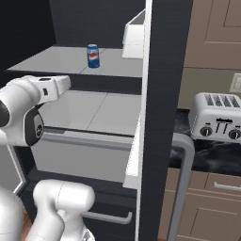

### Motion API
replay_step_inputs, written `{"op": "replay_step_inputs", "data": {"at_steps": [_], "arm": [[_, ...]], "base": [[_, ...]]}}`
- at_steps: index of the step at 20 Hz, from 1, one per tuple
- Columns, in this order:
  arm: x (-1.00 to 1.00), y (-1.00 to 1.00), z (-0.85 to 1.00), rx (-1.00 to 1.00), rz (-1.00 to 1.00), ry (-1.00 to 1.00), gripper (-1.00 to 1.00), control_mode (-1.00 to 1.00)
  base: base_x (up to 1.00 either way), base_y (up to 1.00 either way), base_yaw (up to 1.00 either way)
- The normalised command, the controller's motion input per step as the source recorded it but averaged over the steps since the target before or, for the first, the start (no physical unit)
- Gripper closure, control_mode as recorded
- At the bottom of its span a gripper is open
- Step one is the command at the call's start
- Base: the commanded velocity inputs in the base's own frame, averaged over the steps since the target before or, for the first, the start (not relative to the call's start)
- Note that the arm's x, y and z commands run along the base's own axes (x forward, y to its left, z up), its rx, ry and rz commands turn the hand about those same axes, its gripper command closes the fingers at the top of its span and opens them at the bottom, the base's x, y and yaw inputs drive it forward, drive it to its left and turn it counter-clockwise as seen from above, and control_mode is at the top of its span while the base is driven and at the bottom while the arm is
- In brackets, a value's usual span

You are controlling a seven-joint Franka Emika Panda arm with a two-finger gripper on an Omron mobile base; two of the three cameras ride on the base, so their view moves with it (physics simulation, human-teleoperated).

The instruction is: Open the fridge, grab two sodas, and place both sodas inside the bowl with ice on the dining counter.

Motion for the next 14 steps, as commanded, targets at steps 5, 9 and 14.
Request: {"op": "replay_step_inputs", "data": {"at_steps": [5,9,14], "arm": [[0.46,-0.27,0.55,0.23,0.0,0.02,-1.0,-1.0],[0.11,-0.11,0.18,0.09,-0.01,0.04,-1.0,-1.0],[0.13,0.0,0.0,0.0,0.0,0.05,-1.0,-1.0]], "base": [[0.0,0.0,0.0],[0.0,0.0,0.0],[0.0,0.0,0.0]]}}
